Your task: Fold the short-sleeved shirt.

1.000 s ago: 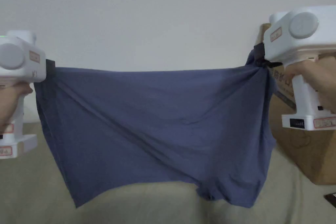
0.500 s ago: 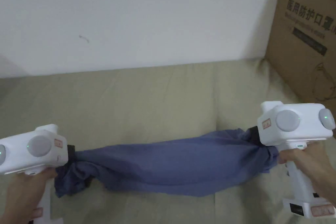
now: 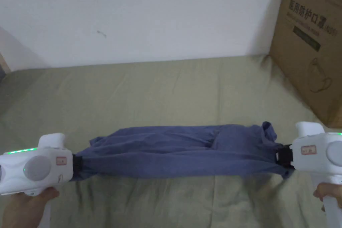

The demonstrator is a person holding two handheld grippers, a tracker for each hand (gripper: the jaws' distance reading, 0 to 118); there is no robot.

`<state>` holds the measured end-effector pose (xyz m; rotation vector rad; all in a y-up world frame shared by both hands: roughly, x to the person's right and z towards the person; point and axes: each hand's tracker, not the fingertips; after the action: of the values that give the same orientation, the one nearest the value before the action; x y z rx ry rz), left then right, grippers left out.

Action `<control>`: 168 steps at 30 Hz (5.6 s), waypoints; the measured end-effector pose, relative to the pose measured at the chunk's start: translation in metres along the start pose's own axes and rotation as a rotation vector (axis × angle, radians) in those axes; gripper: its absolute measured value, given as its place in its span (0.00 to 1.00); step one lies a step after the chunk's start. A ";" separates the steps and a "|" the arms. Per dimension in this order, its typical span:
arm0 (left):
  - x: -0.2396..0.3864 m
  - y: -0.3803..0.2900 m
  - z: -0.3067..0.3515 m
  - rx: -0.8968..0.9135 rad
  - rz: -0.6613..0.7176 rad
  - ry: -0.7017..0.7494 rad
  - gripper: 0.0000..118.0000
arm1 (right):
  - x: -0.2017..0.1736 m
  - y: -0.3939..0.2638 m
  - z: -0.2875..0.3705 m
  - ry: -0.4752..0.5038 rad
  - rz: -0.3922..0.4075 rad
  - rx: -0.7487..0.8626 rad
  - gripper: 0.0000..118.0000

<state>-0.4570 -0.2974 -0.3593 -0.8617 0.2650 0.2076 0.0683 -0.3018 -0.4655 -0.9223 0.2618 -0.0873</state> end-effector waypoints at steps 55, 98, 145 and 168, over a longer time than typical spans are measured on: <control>-0.086 -0.316 0.228 0.026 0.304 -0.061 0.06 | -0.016 -0.309 0.220 -0.107 -0.033 0.148 0.00; -0.059 -0.267 0.196 0.065 0.197 0.030 0.00 | 0.025 -0.261 0.183 -0.064 0.001 0.049 0.07; -0.064 -0.226 0.128 -0.076 0.226 -0.024 0.82 | 0.012 -0.266 0.169 -0.093 -0.109 0.063 0.00; -0.037 -0.218 0.099 -0.150 0.150 0.037 0.05 | 0.020 -0.242 0.062 -0.074 -0.223 -0.044 0.81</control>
<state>-0.4158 -0.3626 -0.1297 -0.9958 0.3521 0.3550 0.1126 -0.4032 -0.2407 -0.9947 0.0913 -0.2531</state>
